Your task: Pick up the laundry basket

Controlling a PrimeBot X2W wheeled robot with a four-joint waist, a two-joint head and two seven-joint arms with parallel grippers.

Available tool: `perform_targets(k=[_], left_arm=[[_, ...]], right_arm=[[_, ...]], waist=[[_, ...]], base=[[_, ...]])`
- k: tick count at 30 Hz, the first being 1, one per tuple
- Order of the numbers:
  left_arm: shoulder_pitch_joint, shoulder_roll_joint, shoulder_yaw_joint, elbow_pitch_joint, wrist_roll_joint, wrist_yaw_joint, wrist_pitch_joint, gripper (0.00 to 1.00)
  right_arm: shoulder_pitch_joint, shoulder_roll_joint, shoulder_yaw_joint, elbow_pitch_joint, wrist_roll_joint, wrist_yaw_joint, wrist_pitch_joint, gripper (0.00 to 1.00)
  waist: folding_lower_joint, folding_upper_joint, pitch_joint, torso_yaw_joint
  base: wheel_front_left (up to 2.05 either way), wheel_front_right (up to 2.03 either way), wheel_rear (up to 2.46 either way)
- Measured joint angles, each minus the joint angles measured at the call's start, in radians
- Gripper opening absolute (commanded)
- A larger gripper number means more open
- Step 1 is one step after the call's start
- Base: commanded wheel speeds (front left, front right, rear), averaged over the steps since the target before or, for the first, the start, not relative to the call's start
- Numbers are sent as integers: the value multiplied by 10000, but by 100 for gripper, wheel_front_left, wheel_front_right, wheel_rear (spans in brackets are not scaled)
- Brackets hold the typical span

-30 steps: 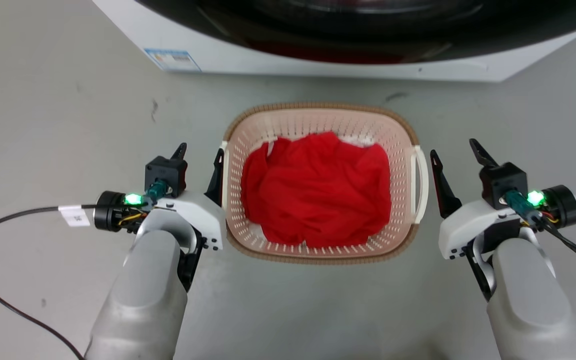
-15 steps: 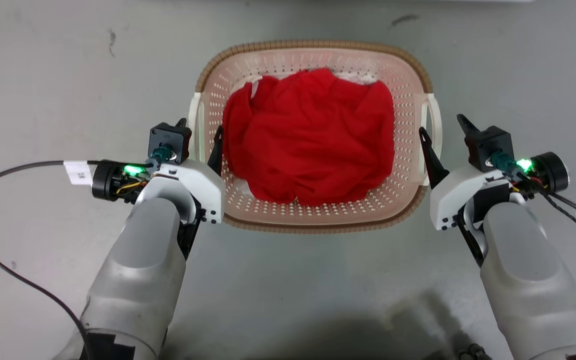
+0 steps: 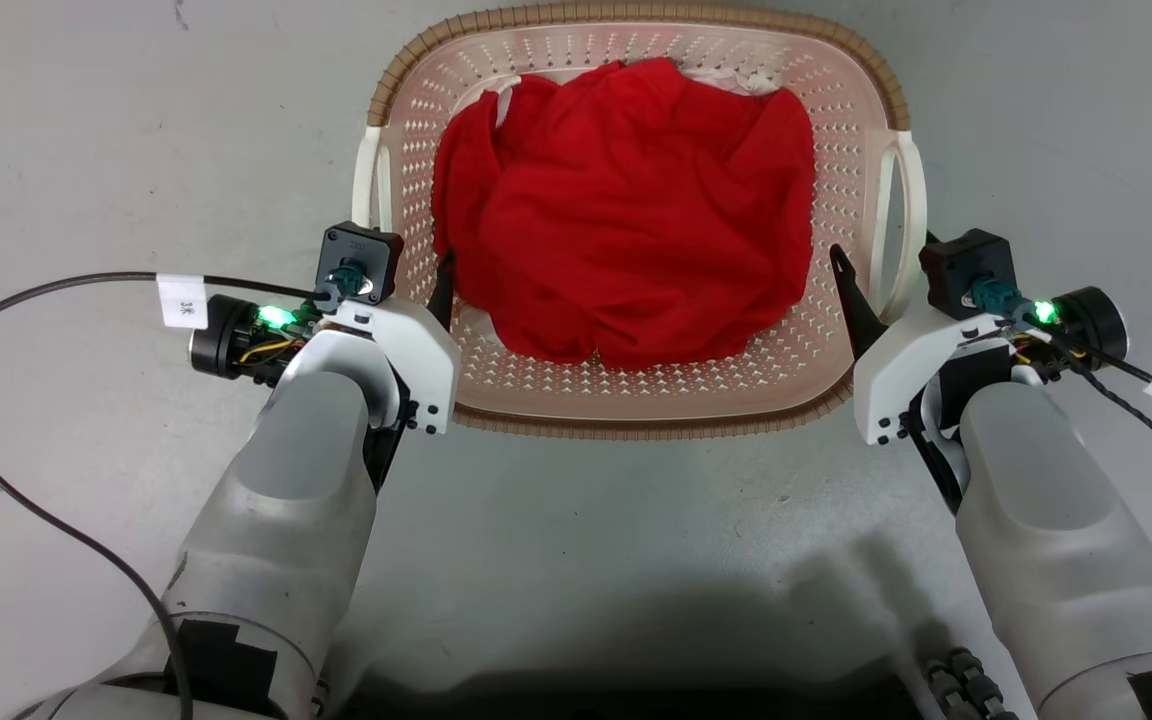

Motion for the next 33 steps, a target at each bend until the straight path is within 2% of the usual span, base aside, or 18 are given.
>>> perform_targets(k=[9, 10, 11, 22, 33], left_arm=[[-242, -52, -267, 506, -15, 17, 0, 100], [-247, -59, -284, 533, -25, 17, 0, 34], [-254, -63, -297, 535, -56, 17, 0, 0], [-263, -178, -497, 734, -278, -40, -25, 0], [659, -213, -548, 936, -612, -161, 113, 0]], right_arm=[[-128, 0, 113, 533, 213, 0, 0, 100], [-176, 0, 121, 566, 270, 0, 0, 35], [-211, 4, 119, 527, 318, 0, 0, 0], [-255, 115, 410, 1012, 646, -19, 6, 0], [215, 148, 581, 1883, 748, -4, 0, 0]], waist=[[0, 0, 204, 10], [0, 0, 207, 12], [-1, 0, 213, 10], [-1, 0, -210, -5], [-2, 0, -1742, -11]], base=[[0, 0, 0], [0, 0, 0], [0, 0, 0], [0, 0, 0], [0, 0, 0]])
